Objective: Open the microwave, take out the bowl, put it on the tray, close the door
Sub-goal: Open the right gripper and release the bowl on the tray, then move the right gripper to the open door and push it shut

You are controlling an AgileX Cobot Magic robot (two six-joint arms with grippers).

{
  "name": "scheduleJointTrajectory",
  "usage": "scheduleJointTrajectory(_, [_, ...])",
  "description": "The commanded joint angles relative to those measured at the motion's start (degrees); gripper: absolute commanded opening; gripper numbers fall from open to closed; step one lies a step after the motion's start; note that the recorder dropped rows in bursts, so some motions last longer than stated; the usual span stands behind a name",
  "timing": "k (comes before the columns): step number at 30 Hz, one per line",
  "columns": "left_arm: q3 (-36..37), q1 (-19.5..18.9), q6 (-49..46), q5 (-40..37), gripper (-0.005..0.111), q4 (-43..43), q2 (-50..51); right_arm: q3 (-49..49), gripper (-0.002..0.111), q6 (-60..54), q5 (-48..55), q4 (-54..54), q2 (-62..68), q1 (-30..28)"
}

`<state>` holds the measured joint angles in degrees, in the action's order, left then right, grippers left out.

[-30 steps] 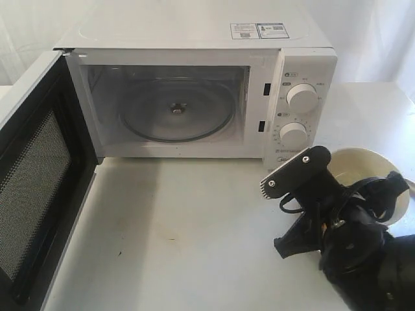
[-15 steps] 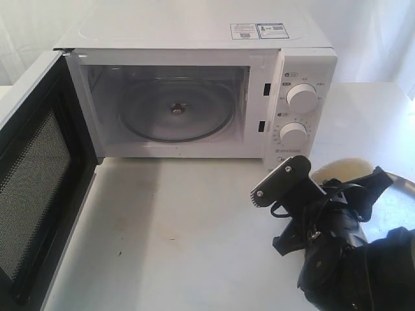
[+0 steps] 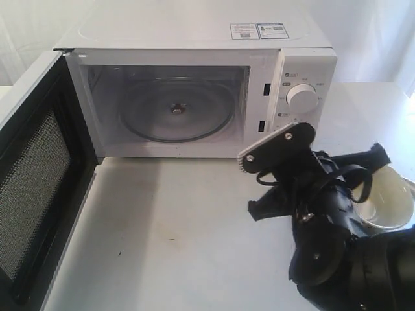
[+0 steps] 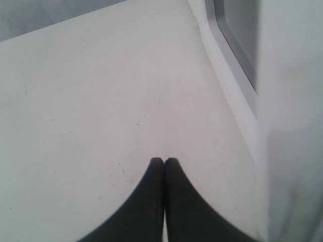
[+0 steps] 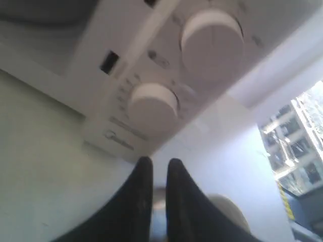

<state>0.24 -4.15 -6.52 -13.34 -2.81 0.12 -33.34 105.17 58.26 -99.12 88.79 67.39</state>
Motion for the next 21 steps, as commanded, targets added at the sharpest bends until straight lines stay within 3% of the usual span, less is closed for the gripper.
scheduleJointTrajectory(1, [-0.2, 0.2, 0.3, 0.0, 0.000, 0.3, -0.1, -6.6, 0.000, -6.5, -8.1, -0.8, -2.6, 3.4])
scheduleJointTrajectory(4, [-0.2, 0.2, 0.3, 0.0, 0.000, 0.3, -0.1, -12.5, 0.000, -10.0, -14.6, -0.8, -3.0, 5.1])
scheduleJointTrajectory(9, [-0.2, 0.2, 0.3, 0.0, 0.000, 0.3, -0.1, -29.0, 0.000, -23.0, -39.5, -0.8, -1.5, 5.2])
scheduleJointTrajectory(14, [-0.2, 0.2, 0.3, 0.0, 0.000, 0.3, -0.1, -46.2, 0.000, -22.5, -37.6, -0.8, 6.0, 5.2])
scheduleJointTrajectory(21, [-0.2, 0.2, 0.3, 0.0, 0.000, 0.3, -0.1, -67.9, 0.000, -27.3, -47.5, -0.8, 24.9, 5.5])
